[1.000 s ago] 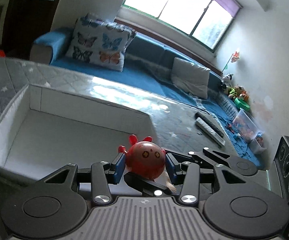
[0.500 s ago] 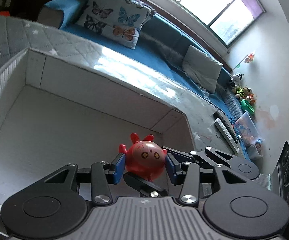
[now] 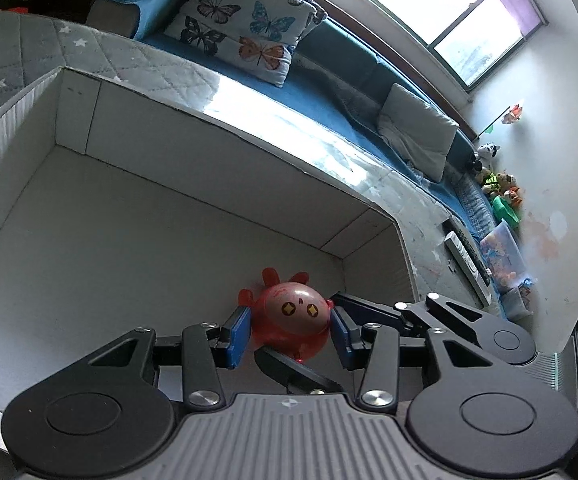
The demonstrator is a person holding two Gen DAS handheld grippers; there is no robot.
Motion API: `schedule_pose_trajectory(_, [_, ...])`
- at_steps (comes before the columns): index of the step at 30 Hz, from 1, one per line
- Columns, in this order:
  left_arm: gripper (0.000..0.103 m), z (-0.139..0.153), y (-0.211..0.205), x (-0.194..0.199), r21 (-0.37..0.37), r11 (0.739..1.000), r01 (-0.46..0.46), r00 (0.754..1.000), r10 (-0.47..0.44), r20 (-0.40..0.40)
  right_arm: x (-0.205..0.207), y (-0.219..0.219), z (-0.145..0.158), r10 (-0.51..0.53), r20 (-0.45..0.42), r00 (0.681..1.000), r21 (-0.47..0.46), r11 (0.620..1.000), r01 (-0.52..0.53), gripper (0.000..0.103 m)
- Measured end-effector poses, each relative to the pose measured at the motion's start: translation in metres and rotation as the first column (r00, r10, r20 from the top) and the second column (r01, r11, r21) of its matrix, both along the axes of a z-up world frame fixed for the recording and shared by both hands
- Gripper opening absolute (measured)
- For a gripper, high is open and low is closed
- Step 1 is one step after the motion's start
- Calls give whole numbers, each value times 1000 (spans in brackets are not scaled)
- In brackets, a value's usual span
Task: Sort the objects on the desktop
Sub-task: 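Carry the red toy with the left tool over the box and release, then lower the left tool onto the white plush rabbit and grasp it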
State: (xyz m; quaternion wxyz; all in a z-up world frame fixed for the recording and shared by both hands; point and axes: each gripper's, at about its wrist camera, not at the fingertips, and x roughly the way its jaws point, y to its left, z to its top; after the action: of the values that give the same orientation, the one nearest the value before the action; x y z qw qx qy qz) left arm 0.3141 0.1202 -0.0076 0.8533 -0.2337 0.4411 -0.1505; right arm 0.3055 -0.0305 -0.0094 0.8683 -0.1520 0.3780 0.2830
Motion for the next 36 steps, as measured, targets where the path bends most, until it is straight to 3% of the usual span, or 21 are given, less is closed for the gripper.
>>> schedule_pose_trajectory(6, [46,9,-7,-5,43,999,-4,1000,3,26,-6,-6,10,-3,19,1000,25,1000,3,64])
schedule_pose_trajectory(17, [45,47,-26,-47,187,981,-44,987,14,159,-47,-28,41,-25,93,995,93,996,16,67])
schedule_pose_trajectory(20, [45,55,-31,-64,206,977,-55,982,16,186,-62,-34,50,-29,117,993,114,993,16,75])
schedule_pose_trajectory(24, [45,62,-36,-87,239,968,-80,976,27,217,-88,-42,59,-33,146,989,153,988,11,76])
schedule_pose_trajectory(31, [45,62,-31,-128,256,960,-114,973,56,224,-134,-51,60,-2,175,985,181,983,-30,81])
schedule_pose_trajectory(36, [45,50,-25,-152,270,952,-142,976,89,199,-157,-56,48,39,150,988,181,981,-67,81])
